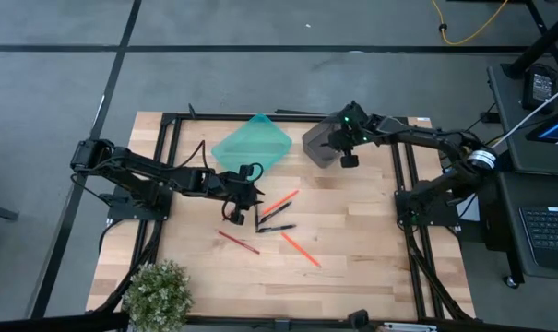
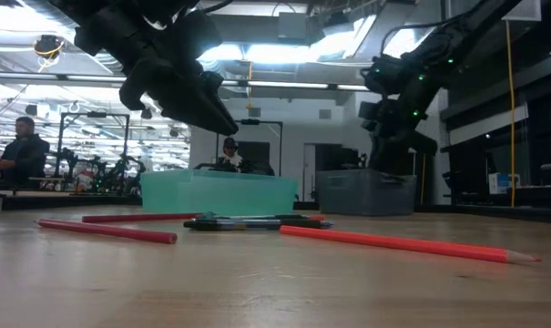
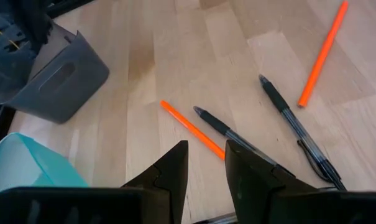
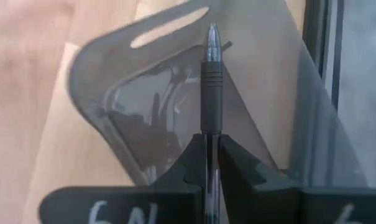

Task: Sort pens & pencils
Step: Put the black pen into the gray bin

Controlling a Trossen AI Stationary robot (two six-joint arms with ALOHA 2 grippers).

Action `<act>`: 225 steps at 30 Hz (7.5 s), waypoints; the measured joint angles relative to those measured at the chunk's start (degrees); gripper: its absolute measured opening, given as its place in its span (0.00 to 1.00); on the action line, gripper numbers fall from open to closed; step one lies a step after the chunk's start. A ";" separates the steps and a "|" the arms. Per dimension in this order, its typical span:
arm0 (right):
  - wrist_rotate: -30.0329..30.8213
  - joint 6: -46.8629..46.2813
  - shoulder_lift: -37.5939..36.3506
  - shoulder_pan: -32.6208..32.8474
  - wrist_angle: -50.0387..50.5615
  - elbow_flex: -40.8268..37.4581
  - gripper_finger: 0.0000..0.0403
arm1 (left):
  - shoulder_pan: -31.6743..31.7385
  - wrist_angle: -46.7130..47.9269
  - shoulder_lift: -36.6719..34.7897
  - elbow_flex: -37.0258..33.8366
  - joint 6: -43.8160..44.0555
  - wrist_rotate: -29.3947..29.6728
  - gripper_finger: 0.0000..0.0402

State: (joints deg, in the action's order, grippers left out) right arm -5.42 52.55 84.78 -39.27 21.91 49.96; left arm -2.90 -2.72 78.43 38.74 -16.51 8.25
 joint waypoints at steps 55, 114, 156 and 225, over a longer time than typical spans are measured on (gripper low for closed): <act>5.72 -14.99 7.23 3.62 9.14 12.27 0.22 | 1.11 3.76 -0.77 0.00 -0.56 3.10 0.25; 8.85 -52.13 29.32 51.15 8.30 32.41 0.31 | -13.07 -2.84 -41.70 -23.37 11.98 18.98 0.23; 3.93 -47.88 38.96 48.36 0.69 33.59 0.31 | -13.05 -1.96 -41.70 -23.37 12.04 18.86 0.23; 0.25 -45.83 30.19 45.05 17.81 43.14 0.08 | -13.04 0.52 -41.68 -23.37 12.98 18.88 0.23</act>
State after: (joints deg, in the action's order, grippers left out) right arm -5.17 6.72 114.97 5.78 39.72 93.09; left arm -15.94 -2.20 36.75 15.38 -3.53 27.14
